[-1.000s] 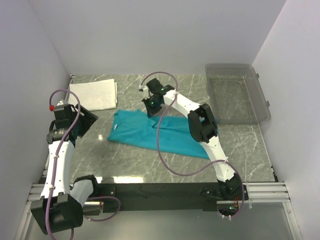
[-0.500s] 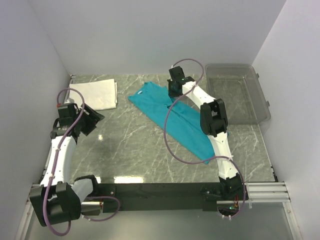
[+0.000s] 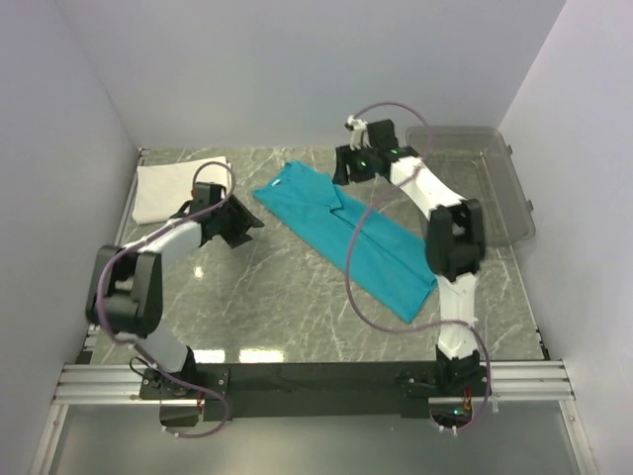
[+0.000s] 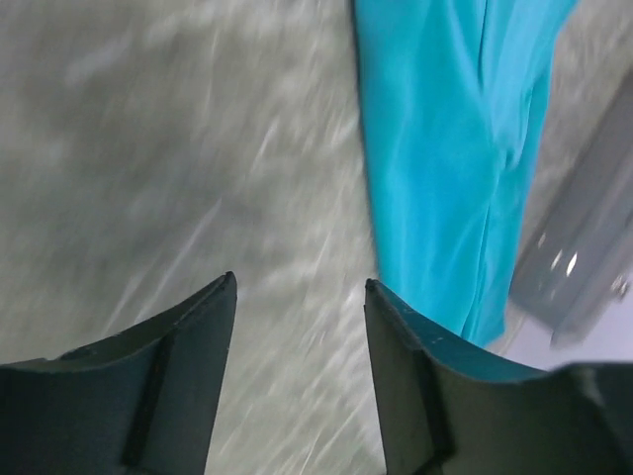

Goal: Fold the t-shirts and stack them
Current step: Fold the tshirt

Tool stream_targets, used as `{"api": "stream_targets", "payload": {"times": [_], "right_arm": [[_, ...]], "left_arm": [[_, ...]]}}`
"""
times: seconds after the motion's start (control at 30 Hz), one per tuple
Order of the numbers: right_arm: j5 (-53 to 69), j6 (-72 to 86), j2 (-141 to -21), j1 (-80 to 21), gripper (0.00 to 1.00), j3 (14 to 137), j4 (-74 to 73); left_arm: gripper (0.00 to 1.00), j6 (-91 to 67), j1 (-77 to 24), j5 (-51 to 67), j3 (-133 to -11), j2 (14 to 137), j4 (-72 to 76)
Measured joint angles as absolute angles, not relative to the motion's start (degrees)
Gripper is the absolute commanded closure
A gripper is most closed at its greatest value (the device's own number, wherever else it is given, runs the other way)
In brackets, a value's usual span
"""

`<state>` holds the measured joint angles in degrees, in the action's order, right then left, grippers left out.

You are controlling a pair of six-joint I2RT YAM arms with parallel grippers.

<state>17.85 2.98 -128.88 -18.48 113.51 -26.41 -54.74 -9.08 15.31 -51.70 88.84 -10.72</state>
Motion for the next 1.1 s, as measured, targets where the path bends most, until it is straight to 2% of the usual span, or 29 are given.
{"api": "stream_targets", "payload": {"times": [0.17, 0.4, 0.5, 0.53, 0.6, 0.63, 0.7, 0.9, 0.93, 1.0, 1.03, 1.1], "right_arm": [[30.3, -5.5, -111.3, -17.3, 0.35, 95.4, -24.2], [37.1, -10.8, -99.8, -18.0, 0.35, 87.9, -23.7], [37.7, -11.9, -98.3, -17.4, 0.35, 85.4, -24.9], [37.8, -12.1, -98.0, -17.2, 0.35, 84.7, -25.1], [38.0, -12.6, -97.3, -16.5, 0.35, 82.8, -25.7], [38.0, -12.9, -97.0, -16.2, 0.35, 82.0, -26.1], [38.0, -13.3, -96.6, -15.6, 0.35, 80.8, -27.0], [36.4, -17.4, -94.0, -14.8, 0.35, 76.9, -29.7], [36.2, -18.5, -93.5, -14.8, 0.35, 76.2, -30.2], [35.7, -21.1, -92.7, -14.8, 0.35, 75.0, -31.8], [35.4, -22.5, -92.4, -14.8, 0.35, 74.3, -32.9], [35.3, -26.2, -91.7, -14.8, 0.35, 72.4, -34.7]], "left_arm": [[0.45, -57.7, -9.6, 12.8, -62.0, 102.2, -6.8], [0.47, -60.2, -9.8, 12.0, -75.8, 117.4, -6.5], [0.59, -60.8, -9.9, 11.9, -79.9, 120.0, -6.9], [0.67, -60.7, -10.0, 11.6, -81.2, 120.8, -7.1], [0.77, -60.4, -10.0, 11.1, -83.6, 122.3, -8.3], [0.88, -60.2, -10.0, 10.6, -85.0, 123.1, -9.4], [0.93, -59.3, -9.8, 10.1, -87.8, 124.8, -11.4], [0.91, -56.4, -8.2, 8.7, -99.3, 131.1, -18.5], [0.84, -56.0, -7.8, 8.6, -101.9, 132.4, -19.9], [0.79, -54.8, -6.8, 8.6, -108.4, 136.0, -22.3], [0.70, -54.5, -6.3, 8.6, -112.1, 138.0, -23.1], [0.64, -54.0, -5.3, 8.9, -118.5, 141.6, -24.8]]}}
